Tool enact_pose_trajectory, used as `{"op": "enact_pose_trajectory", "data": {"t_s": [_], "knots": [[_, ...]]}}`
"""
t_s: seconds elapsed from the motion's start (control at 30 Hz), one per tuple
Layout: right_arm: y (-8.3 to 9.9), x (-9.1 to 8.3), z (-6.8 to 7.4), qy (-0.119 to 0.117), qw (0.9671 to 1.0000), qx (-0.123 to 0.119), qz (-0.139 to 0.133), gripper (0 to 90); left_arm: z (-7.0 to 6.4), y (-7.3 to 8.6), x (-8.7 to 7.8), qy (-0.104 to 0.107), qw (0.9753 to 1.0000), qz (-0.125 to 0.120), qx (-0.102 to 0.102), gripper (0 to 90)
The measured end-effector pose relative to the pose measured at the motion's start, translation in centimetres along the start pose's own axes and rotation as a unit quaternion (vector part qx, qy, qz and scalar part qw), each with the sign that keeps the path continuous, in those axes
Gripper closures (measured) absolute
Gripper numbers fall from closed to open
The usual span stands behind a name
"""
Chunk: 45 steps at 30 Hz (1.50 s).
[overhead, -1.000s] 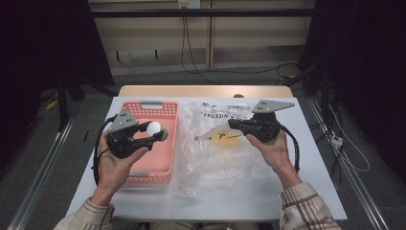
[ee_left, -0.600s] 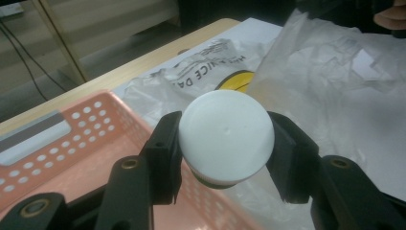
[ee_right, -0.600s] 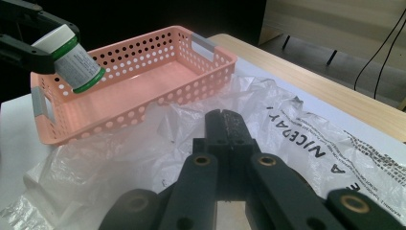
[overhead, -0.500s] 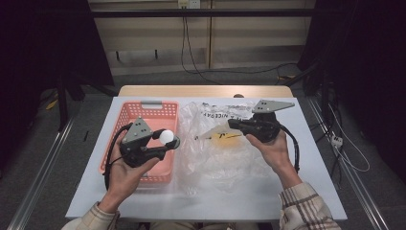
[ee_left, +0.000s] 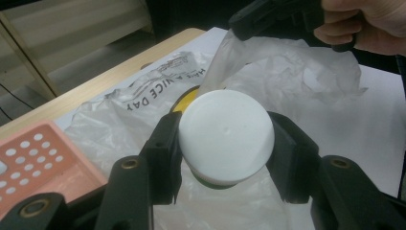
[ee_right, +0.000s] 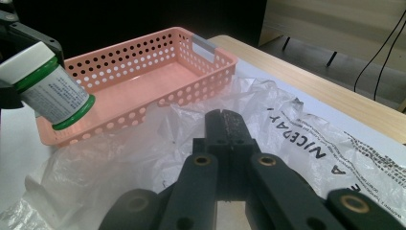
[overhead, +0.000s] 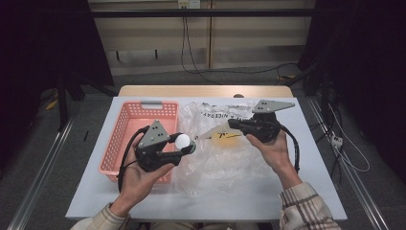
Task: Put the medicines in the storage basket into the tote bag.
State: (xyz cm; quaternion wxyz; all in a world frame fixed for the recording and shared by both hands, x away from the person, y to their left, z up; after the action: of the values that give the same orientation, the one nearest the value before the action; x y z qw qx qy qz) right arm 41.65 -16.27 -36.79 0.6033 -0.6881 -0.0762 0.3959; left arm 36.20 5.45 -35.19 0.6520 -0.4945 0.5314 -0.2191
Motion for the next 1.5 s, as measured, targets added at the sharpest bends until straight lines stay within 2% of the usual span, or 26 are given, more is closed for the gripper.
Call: {"op": "enact_pose_trajectory", "data": {"t_s": [0.17, 0.23, 0.27, 0.37, 0.4, 0.67, 0.77, 0.9, 1.0, 1.1, 1.17, 1.3, 1.4, 1.5], "knots": [[0.0, 0.0, 0.0, 0.001, 1.0000, 0.000, 0.000, 90.0, -0.3, -0.4, 0.6, 0.006, 1.0000, -0.003, 0.001, 50.8], [-0.1, -0.1, -0.1, 0.001, 1.0000, 0.001, -0.001, 90.0, -0.8, -0.5, 1.3, 0.015, 0.9999, -0.005, -0.002, 50.7], [0.0, -0.1, -0.1, 0.001, 1.0000, 0.001, -0.001, 90.0, -1.1, -0.5, 1.8, 0.021, 0.9998, 0.003, 0.005, 50.8], [0.0, 0.0, 0.0, 0.000, 1.0000, 0.002, 0.000, 90.0, -1.3, -0.6, 2.3, 0.022, 0.9997, 0.006, 0.012, 50.7], [0.0, -0.1, 0.0, 0.000, 1.0000, 0.001, 0.000, 90.0, -1.5, -0.7, 2.6, 0.028, 0.9996, 0.004, 0.005, 50.8], [0.0, 0.0, 0.0, 0.000, 1.0000, -0.001, 0.000, 90.0, -2.3, -0.7, 4.1, 0.040, 0.9991, 0.011, 0.004, 50.7], [0.0, 0.0, 0.0, -0.001, 1.0000, 0.000, 0.001, 90.0, -3.1, -0.6, 5.1, 0.055, 0.9983, 0.013, 0.014, 50.7], [0.0, 0.0, 0.0, 0.000, 1.0000, -0.002, 0.001, 90.0, -3.6, -0.5, 5.9, 0.057, 0.9980, 0.023, 0.014, 50.8], [0.0, -0.1, 0.0, 0.001, 1.0000, -0.001, 0.001, 90.0, -4.1, -0.5, 7.2, 0.064, 0.9970, 0.033, 0.027, 50.7], [0.0, -0.1, 0.0, 0.002, 1.0000, -0.002, 0.001, 90.0, -4.1, -0.3, 7.7, 0.062, 0.9968, 0.038, 0.031, 50.7], [0.0, -0.1, -0.1, 0.001, 1.0000, -0.001, 0.000, 90.0, -3.9, -0.1, 8.4, 0.060, 0.9963, 0.051, 0.033, 50.7], [0.1, -0.1, -0.1, 0.002, 1.0000, 0.000, 0.003, 90.0, -3.6, 0.2, 9.3, 0.056, 0.9960, 0.062, 0.031, 50.7], [0.1, 0.0, 0.0, -0.001, 1.0000, -0.002, 0.003, 90.0, -3.3, 0.5, 10.1, 0.056, 0.9961, 0.065, 0.018, 50.7], [0.1, 0.1, 0.1, 0.000, 1.0000, -0.002, 0.004, 90.0, -3.3, 0.6, 10.7, 0.058, 0.9959, 0.066, 0.023, 50.7]]}}
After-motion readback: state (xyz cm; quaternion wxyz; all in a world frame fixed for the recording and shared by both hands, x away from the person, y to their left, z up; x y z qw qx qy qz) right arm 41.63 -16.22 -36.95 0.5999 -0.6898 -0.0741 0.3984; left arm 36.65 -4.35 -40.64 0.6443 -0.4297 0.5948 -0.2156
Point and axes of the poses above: each handheld gripper's, and its own axes: x roughly forward along the jaws, y roughly out of its underside, z roughly to its left, the point moved 7 cm from there along x, roughly forward along the jaws, and after that the axes turned 9 degrees about y, right-handed, at the moved point
